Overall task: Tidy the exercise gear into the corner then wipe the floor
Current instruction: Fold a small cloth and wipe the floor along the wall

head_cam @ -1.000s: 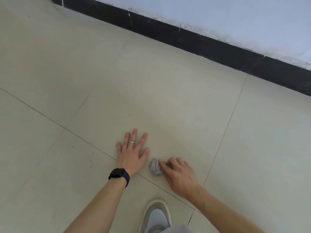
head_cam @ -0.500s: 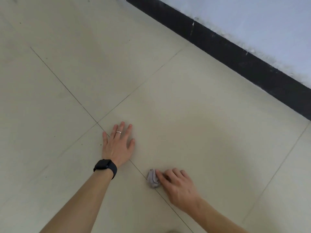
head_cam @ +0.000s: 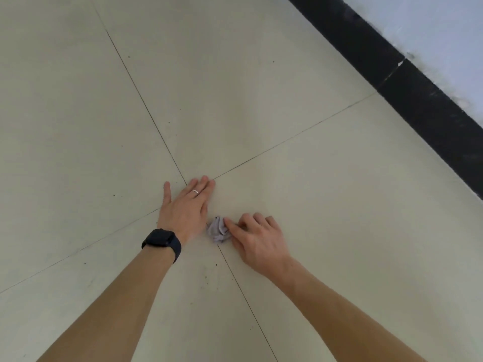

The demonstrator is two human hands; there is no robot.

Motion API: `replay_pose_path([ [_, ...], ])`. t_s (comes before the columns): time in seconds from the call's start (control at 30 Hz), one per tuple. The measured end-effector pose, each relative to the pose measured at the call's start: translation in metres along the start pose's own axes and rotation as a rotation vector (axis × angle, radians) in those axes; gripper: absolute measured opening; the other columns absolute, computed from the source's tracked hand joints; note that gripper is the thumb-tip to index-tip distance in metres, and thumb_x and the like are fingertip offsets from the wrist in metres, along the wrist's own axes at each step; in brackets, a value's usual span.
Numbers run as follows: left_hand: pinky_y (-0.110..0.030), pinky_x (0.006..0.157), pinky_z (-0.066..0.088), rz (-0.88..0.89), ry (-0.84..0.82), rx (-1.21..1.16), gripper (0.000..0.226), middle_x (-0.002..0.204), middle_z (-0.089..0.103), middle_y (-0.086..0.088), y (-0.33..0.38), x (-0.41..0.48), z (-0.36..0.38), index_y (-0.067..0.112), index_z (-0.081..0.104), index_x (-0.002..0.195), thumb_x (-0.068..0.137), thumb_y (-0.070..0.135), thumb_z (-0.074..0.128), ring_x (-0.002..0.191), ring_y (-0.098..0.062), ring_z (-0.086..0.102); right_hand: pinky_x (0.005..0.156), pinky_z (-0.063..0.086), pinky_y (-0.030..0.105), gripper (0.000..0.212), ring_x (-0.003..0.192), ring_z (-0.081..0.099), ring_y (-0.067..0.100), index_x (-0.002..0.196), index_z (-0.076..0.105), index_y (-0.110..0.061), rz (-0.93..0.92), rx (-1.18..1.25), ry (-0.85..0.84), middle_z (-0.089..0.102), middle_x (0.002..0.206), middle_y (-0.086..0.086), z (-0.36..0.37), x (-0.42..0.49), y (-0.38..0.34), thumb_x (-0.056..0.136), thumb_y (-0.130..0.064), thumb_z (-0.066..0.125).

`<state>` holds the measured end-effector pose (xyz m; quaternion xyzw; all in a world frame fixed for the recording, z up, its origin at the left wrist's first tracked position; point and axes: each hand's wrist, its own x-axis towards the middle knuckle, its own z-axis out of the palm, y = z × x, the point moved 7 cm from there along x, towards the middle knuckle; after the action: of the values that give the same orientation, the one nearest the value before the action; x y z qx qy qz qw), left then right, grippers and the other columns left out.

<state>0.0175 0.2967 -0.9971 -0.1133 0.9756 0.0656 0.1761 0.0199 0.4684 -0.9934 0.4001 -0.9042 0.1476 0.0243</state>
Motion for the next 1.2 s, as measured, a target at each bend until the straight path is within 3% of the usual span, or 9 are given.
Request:
replay_pose_path([
  [0.2, -0.044, 0.125, -0.001, -0.002, 0.063, -0.074, 0.073, 0.153, 0.043, 0.015, -0.006, 0.005, -0.007, 0.037, -0.001, 0.157, 0.099, 0.008, 0.031, 0.151, -0.002, 0.012, 0.079, 0.036, 0.039, 0.036, 0.096, 0.052, 0.027, 0.136, 0.048, -0.031, 0.61, -0.019, -0.053, 0.052, 0.108, 0.003, -0.007, 0.078, 0.082, 0.101, -0.036, 0.043],
  [0.33, -0.039, 0.125, 0.008, -0.068, 0.138, -0.232, 0.074, 0.145, 0.054, 0.004, -0.002, 0.004, -0.009, 0.038, 0.005, 0.158, 0.097, 0.012, 0.039, 0.148, -0.01, 0.027, 0.062, 0.04, 0.035, 0.038, 0.074, 0.055, 0.027, 0.127, 0.06, -0.03, 0.22, 0.038, -0.067, 0.056, 0.093, 0.001, 0.003, 0.064, 0.02, 0.09, -0.031, 0.053],
  [0.43, -0.045, 0.116, 0.031, -0.065, 0.285, -0.238, 0.068, 0.115, 0.069, -0.003, 0.013, 0.017, -0.029, 0.025, 0.03, 0.155, 0.091, 0.014, 0.05, 0.113, -0.024, 0.058, 0.062, 0.042, 0.035, 0.04, 0.073, 0.055, 0.024, 0.122, 0.065, -0.034, 0.056, 0.01, -0.122, 0.057, 0.089, -0.002, -0.007, 0.054, 0.043, 0.089, -0.037, 0.043],
  [0.53, -0.052, 0.114, 0.032, 0.04, 0.378, -0.2, 0.061, 0.132, 0.063, -0.006, 0.061, 0.04, -0.04, 0.019, 0.04, 0.15, 0.091, 0.02, 0.055, 0.126, -0.027, 0.052, 0.077, 0.043, 0.039, 0.038, 0.092, 0.057, 0.028, 0.133, 0.057, -0.039, 0.4, -0.114, -0.067, 0.057, 0.102, 0.001, -0.043, 0.034, 0.147, 0.098, -0.041, 0.043],
  [0.73, -0.051, 0.124, -0.001, 0.185, 0.181, -0.174, 0.064, 0.168, -0.001, 0.006, 0.151, 0.1, -0.005, 0.028, 0.006, 0.159, 0.102, 0.048, 0.024, 0.154, -0.014, -0.004, 0.1, 0.039, 0.046, 0.045, 0.114, 0.047, 0.035, 0.147, 0.041, -0.04, 1.327, -0.112, -0.05, 0.046, 0.124, 0.009, -0.109, -0.083, 0.311, 0.102, -0.037, 0.037],
  [0.83, -0.05, 0.124, 0.003, 0.171, 0.229, -0.135, 0.064, 0.167, -0.003, 0.008, 0.151, 0.105, 0.011, 0.03, 0.004, 0.16, 0.1, 0.051, 0.015, 0.154, -0.012, -0.005, 0.086, 0.05, 0.044, 0.043, 0.097, 0.053, 0.034, 0.14, 0.054, -0.031, 1.077, -0.094, 0.094, 0.051, 0.111, 0.007, -0.088, -0.084, 0.257, 0.098, -0.029, 0.045],
  [0.97, -0.051, 0.124, 0.006, 0.146, 0.225, -0.108, 0.065, 0.167, -0.002, 0.009, 0.151, 0.106, 0.009, 0.03, 0.009, 0.16, 0.099, 0.051, 0.017, 0.154, -0.011, -0.002, 0.062, 0.047, 0.034, 0.045, 0.076, 0.056, 0.026, 0.134, 0.06, -0.027, 0.385, -0.039, -0.057, 0.058, 0.096, 0.001, -0.06, -0.045, 0.16, 0.09, -0.028, 0.057],
  [1.03, -0.052, 0.123, 0.006, 0.14, 0.196, -0.11, 0.065, 0.167, -0.001, 0.009, 0.152, 0.109, 0.01, 0.03, 0.009, 0.16, 0.099, 0.05, 0.018, 0.154, -0.012, 0.0, 0.061, 0.044, 0.034, 0.047, 0.074, 0.056, 0.026, 0.132, 0.061, -0.029, 0.246, -0.083, -0.056, 0.06, 0.095, 0.0, -0.061, -0.023, 0.187, 0.085, -0.024, 0.065],
  [1.2, -0.051, 0.123, 0.003, 0.13, 0.18, -0.056, 0.064, 0.167, -0.004, 0.009, 0.151, 0.11, 0.015, 0.03, 0.004, 0.16, 0.1, 0.049, 0.016, 0.154, -0.012, -0.002, 0.093, 0.044, 0.042, 0.039, 0.104, 0.053, 0.028, 0.138, 0.055, -0.037, 1.044, -0.044, 0.085, 0.05, 0.114, 0.002, -0.095, 0.01, 0.345, 0.1, -0.03, 0.05],
])
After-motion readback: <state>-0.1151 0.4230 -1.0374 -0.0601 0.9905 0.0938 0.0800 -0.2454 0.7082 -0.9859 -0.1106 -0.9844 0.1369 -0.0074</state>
